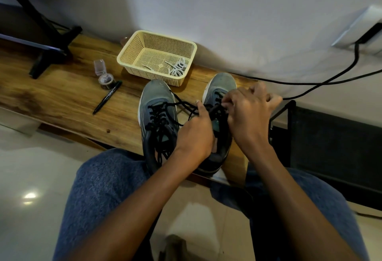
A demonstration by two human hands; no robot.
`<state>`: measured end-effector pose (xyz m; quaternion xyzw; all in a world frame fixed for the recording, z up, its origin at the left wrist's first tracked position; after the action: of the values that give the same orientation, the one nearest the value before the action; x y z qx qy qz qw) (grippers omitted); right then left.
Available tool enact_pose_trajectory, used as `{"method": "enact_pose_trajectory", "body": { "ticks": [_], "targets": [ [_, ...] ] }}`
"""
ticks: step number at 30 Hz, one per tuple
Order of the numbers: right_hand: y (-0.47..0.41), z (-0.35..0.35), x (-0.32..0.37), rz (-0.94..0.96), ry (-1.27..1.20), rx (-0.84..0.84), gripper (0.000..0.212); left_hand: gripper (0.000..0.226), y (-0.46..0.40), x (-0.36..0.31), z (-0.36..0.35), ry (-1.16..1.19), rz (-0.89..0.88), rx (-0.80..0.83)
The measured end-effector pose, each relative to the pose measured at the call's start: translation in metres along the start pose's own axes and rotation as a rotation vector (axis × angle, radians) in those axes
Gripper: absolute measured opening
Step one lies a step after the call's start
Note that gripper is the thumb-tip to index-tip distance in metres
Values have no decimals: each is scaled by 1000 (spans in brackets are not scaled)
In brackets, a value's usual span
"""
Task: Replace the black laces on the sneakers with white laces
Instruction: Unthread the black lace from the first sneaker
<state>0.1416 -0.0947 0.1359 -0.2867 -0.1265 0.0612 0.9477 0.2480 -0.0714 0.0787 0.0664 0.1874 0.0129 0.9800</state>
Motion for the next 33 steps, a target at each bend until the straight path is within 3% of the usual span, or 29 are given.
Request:
{"method": "enact_pose_trajectory", "body": {
  "ticks": [3, 6, 12, 22, 28, 30, 33],
  "targets": [
    [-5, 7, -21, -188, 28, -28, 6, 87, 1, -2, -2, 2, 12, 15],
    [-1, -7, -30, -275, 3, 140, 12, 86, 1, 2, -9, 9, 22, 27],
    [10, -22, 2, -24, -67, 413, 22, 71, -4, 6, -7, 43, 4, -35],
    [7, -19, 9, 70, 13, 254, 6, 69, -6, 5, -5, -3, 20, -28],
    [-2, 3, -15, -152, 92, 25, 3, 64, -5, -1, -1, 10, 18, -65],
    [-1, 4, -23, -251, 106, 45, 6, 67, -5, -1, -4, 1, 18, -54],
    [3, -8, -24, -259, 77, 205, 11, 70, -5, 3, -7, 7, 39, -30]
  ]
}}
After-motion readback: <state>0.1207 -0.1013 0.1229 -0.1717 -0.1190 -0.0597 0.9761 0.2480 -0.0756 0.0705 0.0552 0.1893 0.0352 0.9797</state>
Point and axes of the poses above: each hand's wrist, its own y-axis away from the middle knuckle, its own z-axis out of the back of the hand, x = y × z, the point moved 7 cm from there along -y, towards the middle knuckle, and after that the axes turned 8 degrees about -x, right-handed, at the moved point
